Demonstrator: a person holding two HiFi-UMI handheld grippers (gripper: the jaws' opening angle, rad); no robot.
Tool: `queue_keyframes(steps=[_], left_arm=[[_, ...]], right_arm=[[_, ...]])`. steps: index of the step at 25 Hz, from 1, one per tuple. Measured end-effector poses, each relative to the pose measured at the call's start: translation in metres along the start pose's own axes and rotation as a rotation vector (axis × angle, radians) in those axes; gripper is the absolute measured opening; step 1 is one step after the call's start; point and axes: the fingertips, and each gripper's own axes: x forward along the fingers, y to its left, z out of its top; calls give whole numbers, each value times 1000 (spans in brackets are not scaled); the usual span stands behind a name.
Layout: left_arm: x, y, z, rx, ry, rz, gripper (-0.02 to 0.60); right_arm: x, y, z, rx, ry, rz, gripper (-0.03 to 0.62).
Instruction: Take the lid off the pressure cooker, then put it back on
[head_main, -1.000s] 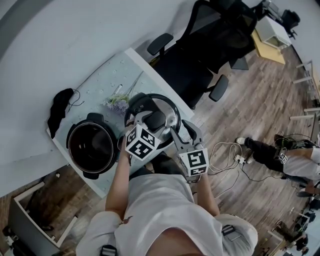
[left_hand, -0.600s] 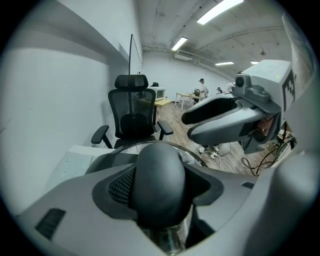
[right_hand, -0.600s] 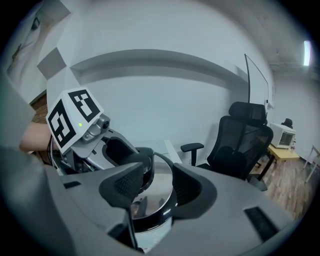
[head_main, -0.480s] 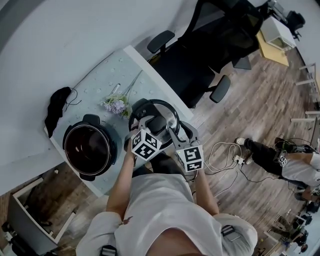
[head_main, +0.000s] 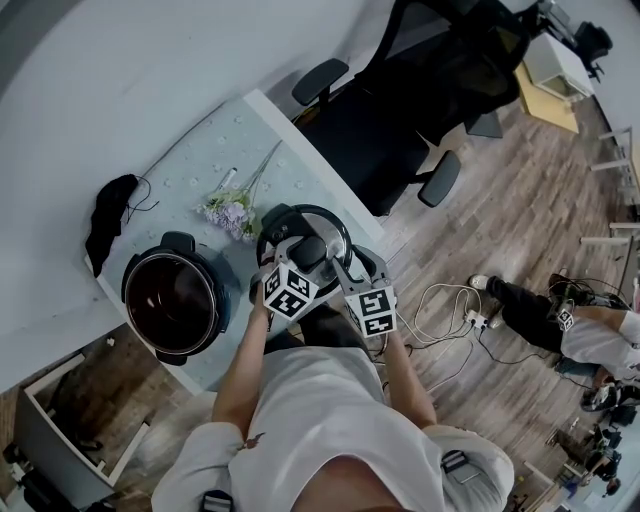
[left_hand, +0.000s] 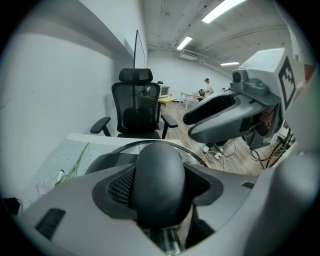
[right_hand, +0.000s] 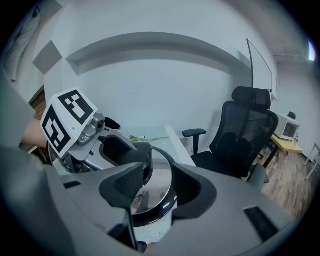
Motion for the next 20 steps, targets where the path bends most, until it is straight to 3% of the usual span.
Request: queue_keyframes(steps=[20], left_arm=[[25, 6, -35, -1, 25, -21, 275]], right_arm=[[7, 6, -20, 12, 47, -16, 183]])
